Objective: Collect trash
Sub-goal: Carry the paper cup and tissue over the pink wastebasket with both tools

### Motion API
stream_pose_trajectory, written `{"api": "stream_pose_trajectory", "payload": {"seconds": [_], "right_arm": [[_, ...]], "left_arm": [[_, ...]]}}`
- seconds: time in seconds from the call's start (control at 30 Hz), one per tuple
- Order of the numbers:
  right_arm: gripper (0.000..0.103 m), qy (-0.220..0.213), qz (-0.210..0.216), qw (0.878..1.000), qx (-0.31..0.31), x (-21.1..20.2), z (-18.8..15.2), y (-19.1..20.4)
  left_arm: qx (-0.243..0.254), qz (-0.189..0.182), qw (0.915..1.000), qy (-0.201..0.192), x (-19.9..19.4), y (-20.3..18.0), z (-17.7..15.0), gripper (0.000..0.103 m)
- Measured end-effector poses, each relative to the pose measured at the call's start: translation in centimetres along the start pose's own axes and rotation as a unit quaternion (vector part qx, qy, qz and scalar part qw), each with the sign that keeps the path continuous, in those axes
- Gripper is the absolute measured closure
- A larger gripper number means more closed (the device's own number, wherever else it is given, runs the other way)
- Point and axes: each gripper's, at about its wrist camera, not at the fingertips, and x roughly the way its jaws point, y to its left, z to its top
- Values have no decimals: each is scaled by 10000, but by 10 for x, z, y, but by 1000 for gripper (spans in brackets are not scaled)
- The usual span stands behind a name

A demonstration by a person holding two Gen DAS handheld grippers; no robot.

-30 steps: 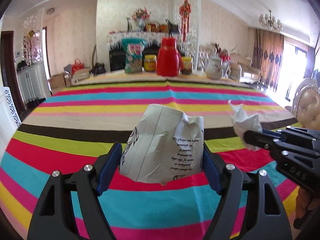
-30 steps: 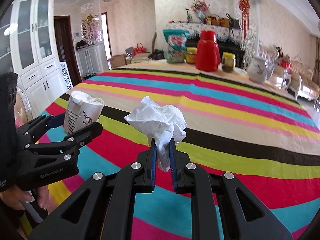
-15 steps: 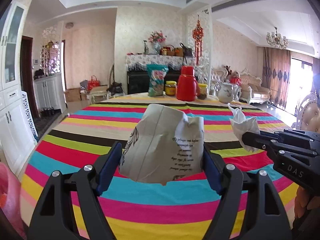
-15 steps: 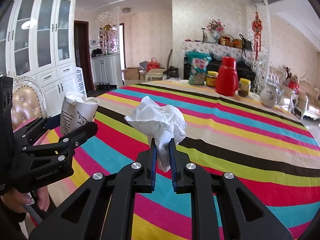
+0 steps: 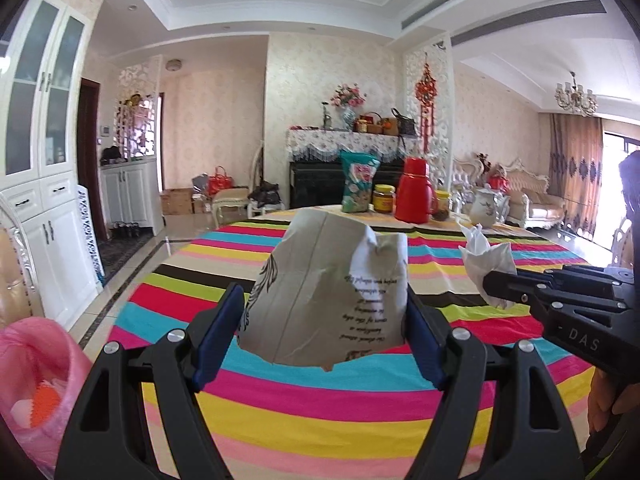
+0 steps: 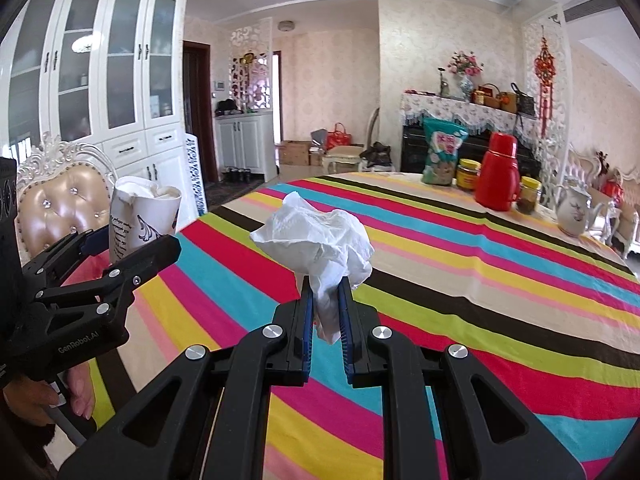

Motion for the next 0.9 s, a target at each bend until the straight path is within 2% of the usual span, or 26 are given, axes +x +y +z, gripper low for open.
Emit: {"api": "stream_pose_trajectory", "payload": {"seconds": [0.3, 0.4, 0.57, 0.73, 0.8, 0.9], "right_arm": [[88, 77, 449, 9987, -215, 16, 6, 44], [88, 111, 747, 9966, -334, 24, 10, 63], [88, 174, 1103, 9917, -638, 42, 13, 109], [88, 202, 1606, 9835, -809, 61, 24, 151], [88, 255, 1960, 9767, -831, 69, 27, 171], [88, 299, 2250, 9686, -1014, 82, 30, 202]], "left_arm": [[15, 513, 9986, -99, -33, 44, -10, 29], [-9, 709, 9975, -73, -44, 62, -16, 29], [-204, 1061, 9942, -2, -55, 99, -25, 29], [-410, 1446, 9886, 64, -72, 140, -34, 29], [-495, 1603, 9858, 115, -75, 158, -36, 29], [-655, 1861, 9802, 196, -84, 187, -42, 29]]}}
